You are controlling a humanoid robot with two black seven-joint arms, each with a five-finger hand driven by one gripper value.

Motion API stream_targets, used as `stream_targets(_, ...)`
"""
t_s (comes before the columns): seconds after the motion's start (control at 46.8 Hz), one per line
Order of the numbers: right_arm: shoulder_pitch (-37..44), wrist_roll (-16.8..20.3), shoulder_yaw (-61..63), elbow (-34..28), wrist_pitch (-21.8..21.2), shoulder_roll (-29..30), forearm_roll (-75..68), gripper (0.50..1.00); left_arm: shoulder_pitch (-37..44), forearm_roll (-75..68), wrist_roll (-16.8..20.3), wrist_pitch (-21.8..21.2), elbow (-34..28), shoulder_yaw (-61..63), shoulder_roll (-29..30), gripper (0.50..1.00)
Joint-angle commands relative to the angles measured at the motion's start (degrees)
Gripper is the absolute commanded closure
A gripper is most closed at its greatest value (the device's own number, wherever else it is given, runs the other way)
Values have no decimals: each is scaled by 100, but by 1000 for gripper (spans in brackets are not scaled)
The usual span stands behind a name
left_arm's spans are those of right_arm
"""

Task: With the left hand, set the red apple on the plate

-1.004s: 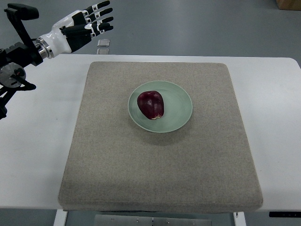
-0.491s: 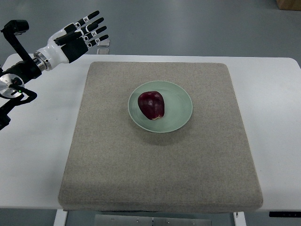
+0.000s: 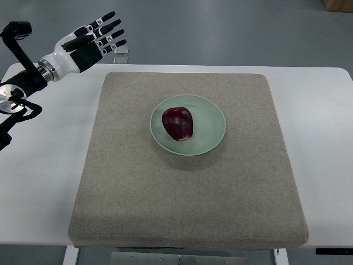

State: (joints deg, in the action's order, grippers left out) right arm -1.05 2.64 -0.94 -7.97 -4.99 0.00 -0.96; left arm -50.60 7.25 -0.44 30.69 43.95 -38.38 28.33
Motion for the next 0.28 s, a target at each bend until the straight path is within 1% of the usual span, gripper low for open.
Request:
stream_targets(0.0,0,0,6,15,16,0,-27,572,6,13,0,8,0,6,6,504)
stream_targets(0.256,-18,9,-3,6,-2,0,-1,570,-65,13,0,16,-9,14,-12,504)
